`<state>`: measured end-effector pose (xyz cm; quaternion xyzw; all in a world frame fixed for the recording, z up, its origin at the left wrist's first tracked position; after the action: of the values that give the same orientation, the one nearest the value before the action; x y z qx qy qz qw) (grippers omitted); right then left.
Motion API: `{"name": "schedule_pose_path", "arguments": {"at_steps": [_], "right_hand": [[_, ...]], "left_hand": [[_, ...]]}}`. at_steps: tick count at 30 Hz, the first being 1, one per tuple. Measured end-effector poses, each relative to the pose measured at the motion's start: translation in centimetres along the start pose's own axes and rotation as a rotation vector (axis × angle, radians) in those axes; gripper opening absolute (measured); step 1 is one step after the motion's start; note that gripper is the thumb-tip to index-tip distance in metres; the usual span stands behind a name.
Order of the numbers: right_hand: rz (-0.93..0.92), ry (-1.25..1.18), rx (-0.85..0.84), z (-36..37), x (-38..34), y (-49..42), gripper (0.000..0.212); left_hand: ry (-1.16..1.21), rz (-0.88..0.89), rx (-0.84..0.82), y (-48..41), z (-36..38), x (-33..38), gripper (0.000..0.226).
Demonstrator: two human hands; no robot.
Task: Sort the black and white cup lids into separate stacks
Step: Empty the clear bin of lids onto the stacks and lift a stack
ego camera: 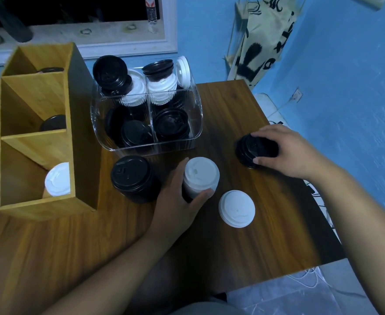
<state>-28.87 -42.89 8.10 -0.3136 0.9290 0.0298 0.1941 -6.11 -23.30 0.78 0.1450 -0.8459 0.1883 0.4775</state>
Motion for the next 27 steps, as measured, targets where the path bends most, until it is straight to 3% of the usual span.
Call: {"name": "schedule_pose_path", "arguments": {"at_steps": [16, 19, 21, 27], "right_hand": [[0.004, 0.119, -0.143, 1.3, -0.4, -0.5, 0.067], [-0.060, 0.130, 0.052, 0.8, -1.8, 2.1, 0.065], [-0.096, -0.016, 0.178, 1.4, -3.4, 5.1, 0.057], [-0.103, -0.090, -0.041, 6.8, -6.1, 10.7, 0.084]], "left_hand": [[-0.013, -0.025, -0.009, 0.0, 0.0, -0.1, 0.084], [-0.007, -0.027, -0.012, 0.0, 0.0, -0.1, 0.084], [-0.002, -0.031, -0.012, 0.0, 0.0, -0.2, 0.086], [-0.026, -0.015, -0.006, -0.3, 0.1, -0.2, 0.089]]}}
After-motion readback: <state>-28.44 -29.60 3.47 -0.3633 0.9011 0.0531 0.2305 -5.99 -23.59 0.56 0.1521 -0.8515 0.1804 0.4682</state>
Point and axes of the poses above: each hand's wrist, its own y-axis away from the middle knuckle, its own z-axis out of the palm, x = y × z, the point moved 3 cm from there along -y, towards the middle knuckle, and after that the axes turned 6 degrees about x, right-handed, at the moved point
